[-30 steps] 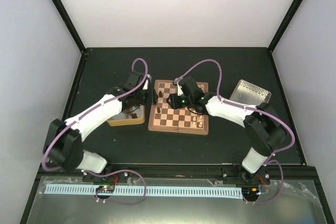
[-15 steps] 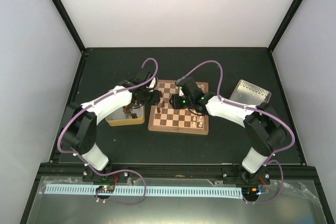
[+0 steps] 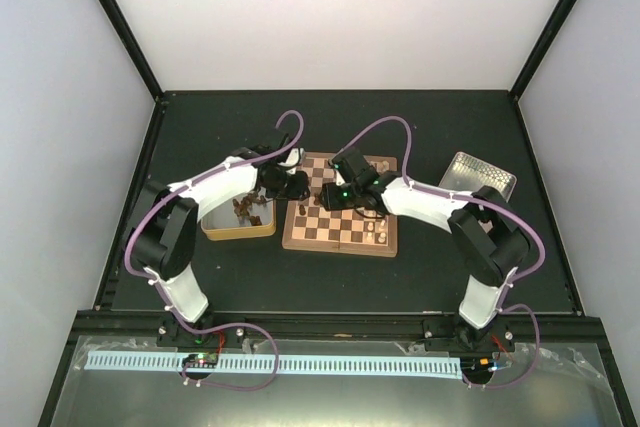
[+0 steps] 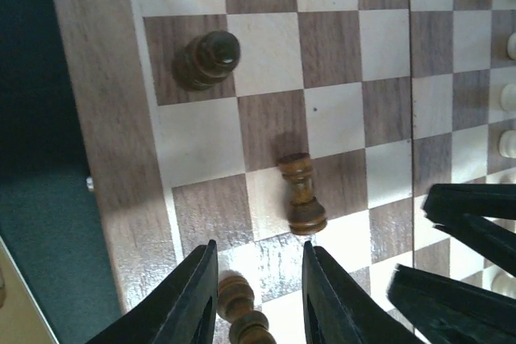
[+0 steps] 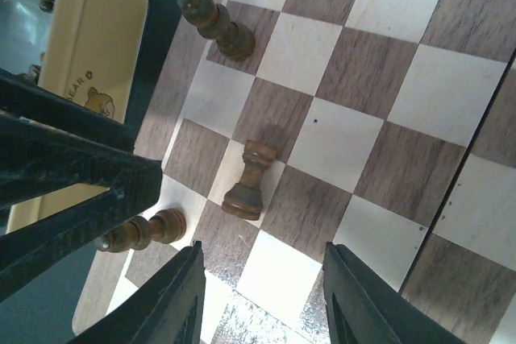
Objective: Set up the chess pieces on the board
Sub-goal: Pick up the chess piece from the chessboard.
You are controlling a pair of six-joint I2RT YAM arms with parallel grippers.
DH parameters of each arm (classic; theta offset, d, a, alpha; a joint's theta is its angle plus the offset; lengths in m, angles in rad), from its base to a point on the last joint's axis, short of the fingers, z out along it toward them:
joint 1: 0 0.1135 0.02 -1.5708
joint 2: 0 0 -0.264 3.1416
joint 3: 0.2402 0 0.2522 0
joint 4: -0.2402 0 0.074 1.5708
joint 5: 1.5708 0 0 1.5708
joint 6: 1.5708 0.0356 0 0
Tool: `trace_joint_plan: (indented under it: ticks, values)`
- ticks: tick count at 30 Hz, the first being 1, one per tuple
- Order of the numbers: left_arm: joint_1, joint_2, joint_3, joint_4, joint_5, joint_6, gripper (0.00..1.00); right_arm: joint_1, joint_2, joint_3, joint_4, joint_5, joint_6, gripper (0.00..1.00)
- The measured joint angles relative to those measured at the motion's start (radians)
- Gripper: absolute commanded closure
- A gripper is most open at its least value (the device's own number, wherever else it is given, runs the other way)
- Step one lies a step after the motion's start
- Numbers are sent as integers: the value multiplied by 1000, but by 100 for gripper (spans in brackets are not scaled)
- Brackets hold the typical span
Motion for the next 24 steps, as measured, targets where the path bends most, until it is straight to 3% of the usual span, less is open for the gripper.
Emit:
trace_joint_plan:
  ticks: [9, 24]
  values:
    - [20, -1, 4, 2, 0, -30, 75, 29, 78, 89, -67, 28, -20, 58]
    - [100, -147, -81, 29, -77, -95, 73, 93, 216, 264, -190, 186, -66, 59]
